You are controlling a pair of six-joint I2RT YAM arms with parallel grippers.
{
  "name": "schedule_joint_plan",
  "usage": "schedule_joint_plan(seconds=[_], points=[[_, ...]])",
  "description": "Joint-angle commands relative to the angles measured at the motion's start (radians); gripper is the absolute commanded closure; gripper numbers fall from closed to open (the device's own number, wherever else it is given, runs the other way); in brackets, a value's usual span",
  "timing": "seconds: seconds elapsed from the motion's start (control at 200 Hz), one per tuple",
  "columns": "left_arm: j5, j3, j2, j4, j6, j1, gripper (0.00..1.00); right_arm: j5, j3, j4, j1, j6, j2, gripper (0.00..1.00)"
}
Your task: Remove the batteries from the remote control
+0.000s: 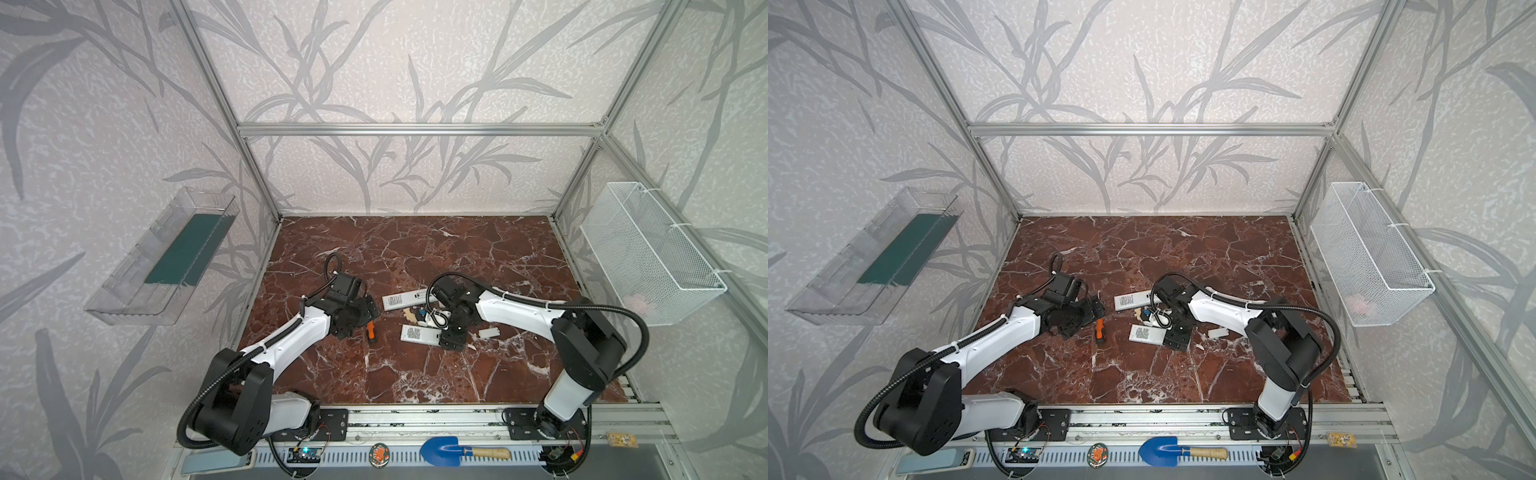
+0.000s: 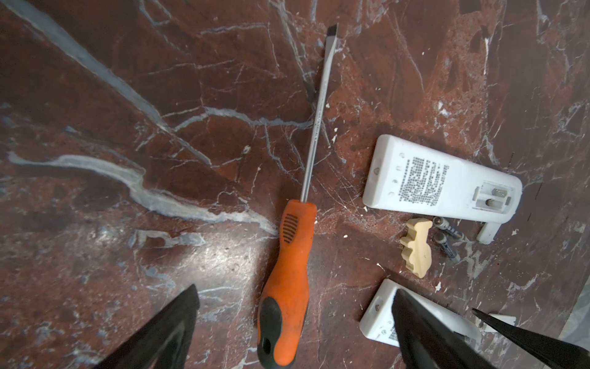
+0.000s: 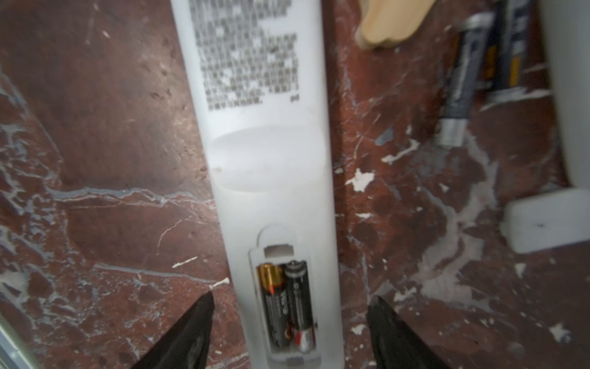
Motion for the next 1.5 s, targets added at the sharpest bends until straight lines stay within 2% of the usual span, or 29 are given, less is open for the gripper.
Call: schedule_joint_plan(seconds=[0.0, 0.075, 0.135, 0.19, 0.285, 0.395, 0.475, 0.58, 0.745, 1.045, 1.345, 1.495], points=[[-0.004, 0.050, 0.020, -0.038, 0.058, 0.021, 0.07, -0.011, -0.019, 0.071, -0.014, 0.064, -0.155, 0.23], [0.001, 0.069, 0.047, -0.053, 0.091, 0.035, 0.10, -0.010, -0.058, 0.158, -0.041, 0.135, -0.269, 0.20], [0.002, 0.091, 0.079, -0.067, 0.120, 0.046, 0.12, 0.015, -0.106, 0.257, -0.076, 0.255, -0.365, 0.00], [0.002, 0.119, 0.117, -0.086, 0.144, 0.054, 0.16, 0.022, -0.150, 0.342, -0.123, 0.391, -0.443, 0.01], [-0.029, 0.201, 0.202, -0.179, 0.188, 0.063, 0.24, 0.092, -0.239, 0.467, -0.213, 0.705, -0.553, 0.01], [-0.043, 0.278, 0.296, -0.241, 0.255, 0.067, 0.33, -0.067, -0.281, 0.516, -0.329, 0.830, -0.623, 0.01], [-0.047, 0.312, 0.338, -0.251, 0.280, 0.067, 0.37, -0.148, -0.263, 0.464, -0.363, 0.805, -0.642, 0.01], [-0.048, 0.355, 0.390, -0.269, 0.293, 0.067, 0.43, -0.196, -0.250, 0.408, -0.365, 0.765, -0.639, 0.01], [-0.031, 0.407, 0.468, -0.274, 0.299, 0.068, 0.51, -0.224, -0.258, 0.384, -0.365, 0.781, -0.623, 0.00], [-0.030, 0.481, 0.571, -0.284, 0.300, 0.067, 0.60, -0.266, -0.245, 0.376, -0.365, 0.800, -0.594, 0.01], [-0.015, 0.480, 0.617, -0.269, 0.305, 0.068, 0.81, -0.301, -0.243, 0.387, -0.365, 0.819, -0.579, 0.01], [-0.009, 0.467, 0.604, -0.266, 0.309, 0.074, 0.98, -0.322, -0.236, 0.393, -0.365, 0.830, -0.558, 0.01]])
